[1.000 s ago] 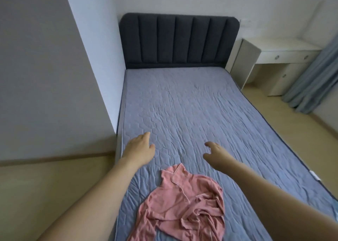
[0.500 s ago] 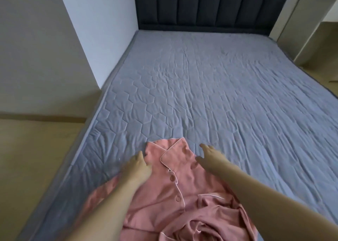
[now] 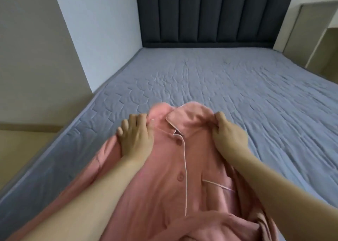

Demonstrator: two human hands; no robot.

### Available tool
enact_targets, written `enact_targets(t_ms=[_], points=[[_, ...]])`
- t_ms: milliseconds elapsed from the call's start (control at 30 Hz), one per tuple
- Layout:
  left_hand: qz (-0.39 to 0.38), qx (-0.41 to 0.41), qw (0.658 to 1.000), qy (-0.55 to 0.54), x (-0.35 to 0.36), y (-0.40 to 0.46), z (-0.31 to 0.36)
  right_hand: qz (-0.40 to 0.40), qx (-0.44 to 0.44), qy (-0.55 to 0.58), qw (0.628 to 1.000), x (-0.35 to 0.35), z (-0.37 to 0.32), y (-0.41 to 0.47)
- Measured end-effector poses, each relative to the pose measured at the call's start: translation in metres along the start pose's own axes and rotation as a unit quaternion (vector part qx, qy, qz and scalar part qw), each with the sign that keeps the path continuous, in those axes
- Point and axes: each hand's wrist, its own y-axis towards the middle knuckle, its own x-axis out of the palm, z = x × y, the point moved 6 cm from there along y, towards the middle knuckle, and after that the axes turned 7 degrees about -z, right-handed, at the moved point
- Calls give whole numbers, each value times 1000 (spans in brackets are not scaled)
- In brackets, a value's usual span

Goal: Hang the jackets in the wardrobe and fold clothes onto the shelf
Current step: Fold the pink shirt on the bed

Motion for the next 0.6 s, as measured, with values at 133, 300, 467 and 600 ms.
enact_targets(t_ms=[133,300,467,600], points=[[-36,29,999,14,49,97,58,103,12,-39,994,-25,33,85],[-247,-1,968,43,202,88,56,-69,111,-188,974,98,97,86],[-190,26,979,76,257,89,42,8,101,-184,978,152,122,88],[-201,19,973,111,245,79,46,-55,137,-149,978,142,117,76]])
